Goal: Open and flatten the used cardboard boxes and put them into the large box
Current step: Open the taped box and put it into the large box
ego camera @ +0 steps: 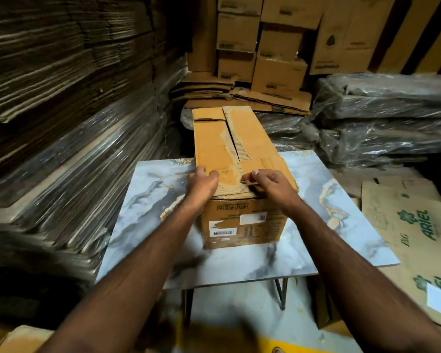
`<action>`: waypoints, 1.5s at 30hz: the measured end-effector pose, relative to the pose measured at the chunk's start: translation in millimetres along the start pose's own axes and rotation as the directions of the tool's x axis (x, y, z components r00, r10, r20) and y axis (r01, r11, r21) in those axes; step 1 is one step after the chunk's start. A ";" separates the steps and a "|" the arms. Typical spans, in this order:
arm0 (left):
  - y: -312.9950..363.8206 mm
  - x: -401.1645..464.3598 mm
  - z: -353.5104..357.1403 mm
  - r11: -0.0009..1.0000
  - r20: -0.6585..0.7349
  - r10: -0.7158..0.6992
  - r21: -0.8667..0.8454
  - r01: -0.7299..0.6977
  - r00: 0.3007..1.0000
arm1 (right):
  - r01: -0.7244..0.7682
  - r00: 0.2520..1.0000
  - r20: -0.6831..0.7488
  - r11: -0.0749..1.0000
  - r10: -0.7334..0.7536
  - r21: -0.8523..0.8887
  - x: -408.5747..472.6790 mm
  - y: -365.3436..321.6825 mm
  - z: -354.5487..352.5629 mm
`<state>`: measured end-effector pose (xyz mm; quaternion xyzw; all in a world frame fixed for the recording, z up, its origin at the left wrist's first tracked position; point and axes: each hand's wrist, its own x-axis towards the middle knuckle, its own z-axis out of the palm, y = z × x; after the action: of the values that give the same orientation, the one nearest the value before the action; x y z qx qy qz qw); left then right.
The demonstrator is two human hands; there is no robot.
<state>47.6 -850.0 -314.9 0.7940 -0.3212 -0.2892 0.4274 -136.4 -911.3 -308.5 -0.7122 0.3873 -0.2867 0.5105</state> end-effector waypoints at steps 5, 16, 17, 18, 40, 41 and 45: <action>27.6 26.5 12.4 0.938 0.025 -0.127 0.327 0.112 0.992 | -0.106 0.991 -0.059 0.978 0.119 0.181 10.4 -4.3 -3.0; 74.9 55.8 40.8 0.699 0.034 -0.338 0.678 0.227 0.941 | -0.033 0.919 -0.351 0.923 0.178 0.383 88.4 -5.0 -17.0; 74.5 57.7 40.6 0.680 0.034 -0.341 0.699 0.222 0.939 | -0.021 0.914 -0.366 0.921 0.176 0.389 97.4 -7.3 -16.7; 73.9 59.1 40.1 0.669 0.032 -0.343 0.710 0.220 0.939 | -0.012 0.909 -0.379 0.920 0.173 0.392 105.6 -9.8 -15.8; 88.3 76.7 28.6 0.603 0.132 -0.407 0.782 0.157 0.904 | 0.107 0.969 -0.099 0.743 -0.228 -0.660 132.1 24.5 5.5; 88.9 78.6 25.5 0.627 0.149 -0.395 0.765 0.147 0.906 | 0.116 0.975 -0.052 0.697 -0.215 -0.707 130.0 22.8 6.9; 85.1 75.7 21.9 0.616 0.132 -0.389 0.773 0.151 0.912 | 0.179 0.976 0.074 0.564 -0.202 -0.806 122.6 19.2 9.5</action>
<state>56.6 -954.6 -265.5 0.8871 -0.3447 -0.3047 -0.0376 -68.1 -1013.5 -328.2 -0.8995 0.4027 -0.1420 0.0920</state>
